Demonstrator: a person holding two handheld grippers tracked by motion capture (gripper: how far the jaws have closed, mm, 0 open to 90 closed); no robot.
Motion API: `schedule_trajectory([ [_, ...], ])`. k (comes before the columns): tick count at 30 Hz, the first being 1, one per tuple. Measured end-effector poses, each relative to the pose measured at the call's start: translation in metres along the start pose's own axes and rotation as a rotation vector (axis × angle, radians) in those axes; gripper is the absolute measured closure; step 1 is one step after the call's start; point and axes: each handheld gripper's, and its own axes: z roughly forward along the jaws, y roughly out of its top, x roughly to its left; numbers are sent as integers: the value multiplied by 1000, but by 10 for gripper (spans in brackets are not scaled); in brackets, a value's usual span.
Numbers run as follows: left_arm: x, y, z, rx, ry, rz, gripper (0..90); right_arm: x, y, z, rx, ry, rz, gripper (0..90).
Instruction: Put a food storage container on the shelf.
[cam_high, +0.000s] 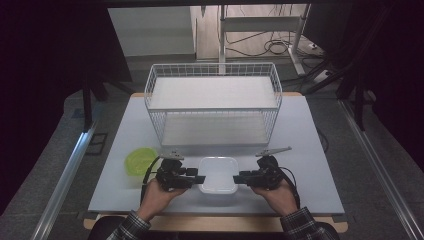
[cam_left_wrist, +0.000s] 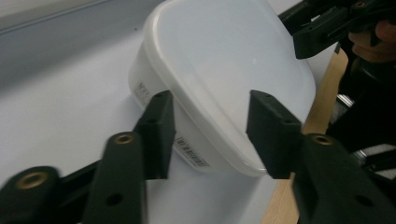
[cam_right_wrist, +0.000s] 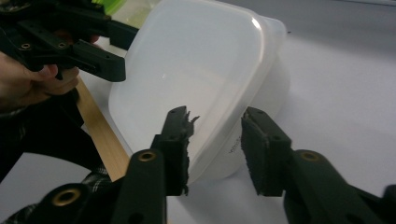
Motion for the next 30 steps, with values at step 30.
schedule_trajectory([
  [30,-15,9,-29,-149,62,-42,790,19,9,-19,-153,-61,-72,791],
])
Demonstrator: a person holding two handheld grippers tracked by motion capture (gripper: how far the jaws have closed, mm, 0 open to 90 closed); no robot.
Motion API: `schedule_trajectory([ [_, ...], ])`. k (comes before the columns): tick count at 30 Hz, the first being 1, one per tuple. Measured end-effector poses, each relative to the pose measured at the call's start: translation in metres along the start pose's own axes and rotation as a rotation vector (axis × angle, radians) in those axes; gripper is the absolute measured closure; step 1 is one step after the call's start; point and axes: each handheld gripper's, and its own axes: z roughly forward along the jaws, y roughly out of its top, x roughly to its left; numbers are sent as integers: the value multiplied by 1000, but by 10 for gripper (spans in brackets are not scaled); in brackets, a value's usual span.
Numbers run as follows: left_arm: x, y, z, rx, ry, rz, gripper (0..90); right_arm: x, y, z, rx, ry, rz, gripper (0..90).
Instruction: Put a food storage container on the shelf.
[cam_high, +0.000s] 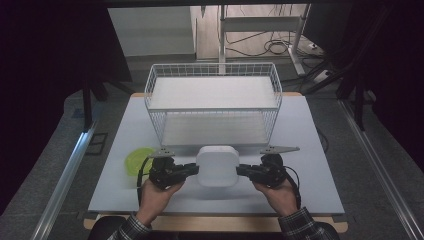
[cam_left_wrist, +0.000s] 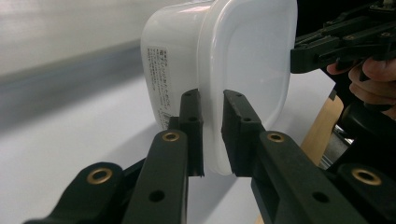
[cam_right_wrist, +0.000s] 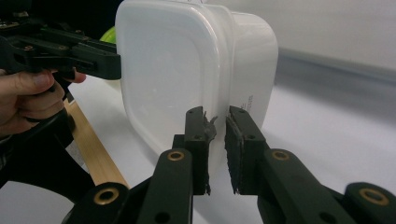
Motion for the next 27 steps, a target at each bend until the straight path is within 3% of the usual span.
schedule_trajectory([
  [13,-3,36,-22,-70,27,43,790,10,40,-8,-64,-2,-60,790],
  [27,-7,78,-39,-130,33,82,793,15,81,-22,-120,-10,-90,786],
])
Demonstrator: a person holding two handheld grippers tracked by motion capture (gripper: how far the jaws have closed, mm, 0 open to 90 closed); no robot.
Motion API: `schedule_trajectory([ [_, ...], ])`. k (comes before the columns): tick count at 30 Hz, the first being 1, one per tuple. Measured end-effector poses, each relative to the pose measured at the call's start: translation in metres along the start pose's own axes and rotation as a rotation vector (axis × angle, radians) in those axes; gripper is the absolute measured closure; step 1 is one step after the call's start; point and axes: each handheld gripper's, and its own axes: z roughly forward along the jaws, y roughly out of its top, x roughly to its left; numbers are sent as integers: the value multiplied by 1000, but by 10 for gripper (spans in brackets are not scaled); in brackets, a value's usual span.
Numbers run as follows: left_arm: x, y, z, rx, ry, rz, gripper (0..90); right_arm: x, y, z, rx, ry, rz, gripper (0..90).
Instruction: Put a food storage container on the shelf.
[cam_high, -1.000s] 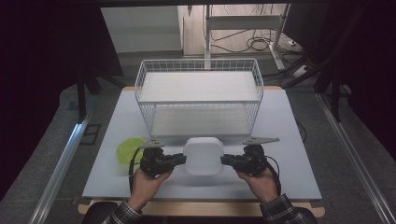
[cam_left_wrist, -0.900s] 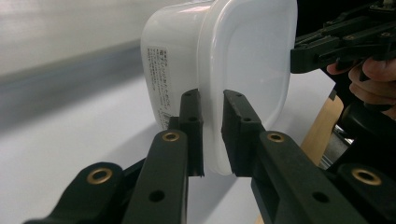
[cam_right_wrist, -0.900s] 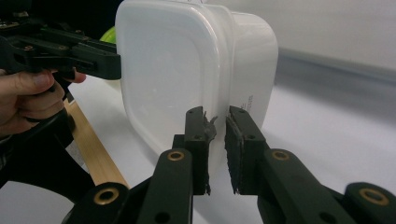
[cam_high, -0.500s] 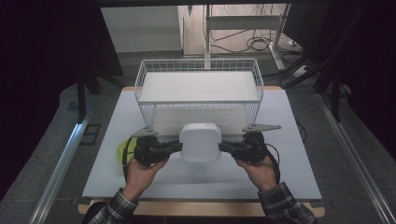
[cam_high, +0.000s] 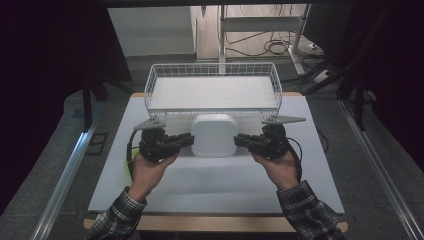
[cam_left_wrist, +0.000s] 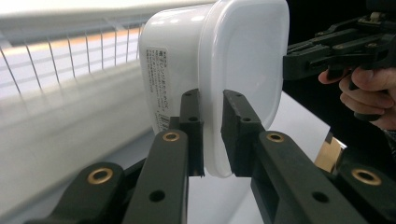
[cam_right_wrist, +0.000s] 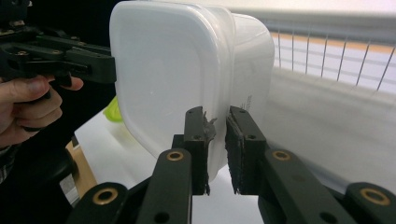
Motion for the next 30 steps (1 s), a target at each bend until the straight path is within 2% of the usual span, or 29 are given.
schedule_trajectory([
  [5,1,13,-4,-15,8,6,793,1,14,0,-14,-5,-16,785],
  [6,2,20,-6,-23,10,7,793,2,22,-1,-22,-9,-25,785],
  [14,7,43,-9,-47,-2,6,794,3,48,-4,-43,-18,-42,785],
  [16,11,53,-9,-59,-11,1,794,3,60,-6,-55,-27,-50,785],
  [22,20,72,-6,-70,-19,-8,794,-2,81,-7,-70,-29,-39,785],
  [30,34,87,1,-77,-23,-18,792,-10,98,0,-83,-48,-35,784],
])
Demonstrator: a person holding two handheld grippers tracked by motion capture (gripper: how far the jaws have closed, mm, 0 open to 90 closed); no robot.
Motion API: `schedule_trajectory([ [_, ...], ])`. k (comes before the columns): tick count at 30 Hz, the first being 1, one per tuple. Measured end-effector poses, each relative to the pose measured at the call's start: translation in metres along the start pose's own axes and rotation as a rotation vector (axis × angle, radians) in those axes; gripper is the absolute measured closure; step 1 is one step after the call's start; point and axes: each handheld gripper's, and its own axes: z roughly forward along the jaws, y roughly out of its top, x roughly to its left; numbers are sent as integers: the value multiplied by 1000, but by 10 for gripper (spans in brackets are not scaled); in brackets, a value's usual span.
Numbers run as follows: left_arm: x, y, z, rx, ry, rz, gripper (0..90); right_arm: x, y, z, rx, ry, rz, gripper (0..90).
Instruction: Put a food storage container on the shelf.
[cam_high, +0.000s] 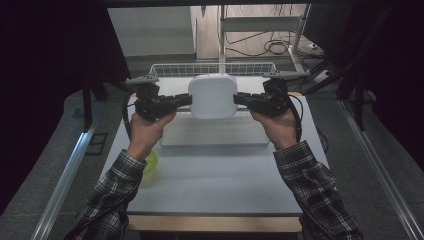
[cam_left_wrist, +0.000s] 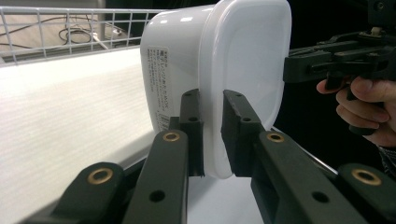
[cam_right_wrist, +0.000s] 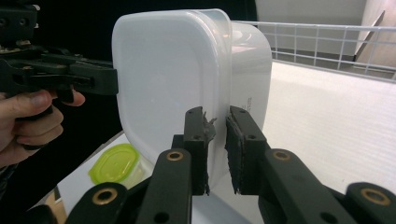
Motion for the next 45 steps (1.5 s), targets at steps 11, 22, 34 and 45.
schedule_trajectory([
  [11,13,14,10,-6,15,-10,790,-13,12,13,-5,-21,21,780],
  [22,29,15,22,-15,52,-27,775,-24,17,32,17,-41,26,772],
  [34,32,15,31,-51,58,7,608,-20,22,41,12,-72,-42,656],
  [45,36,13,46,-31,105,30,566,-29,21,50,9,-91,-41,605],
])
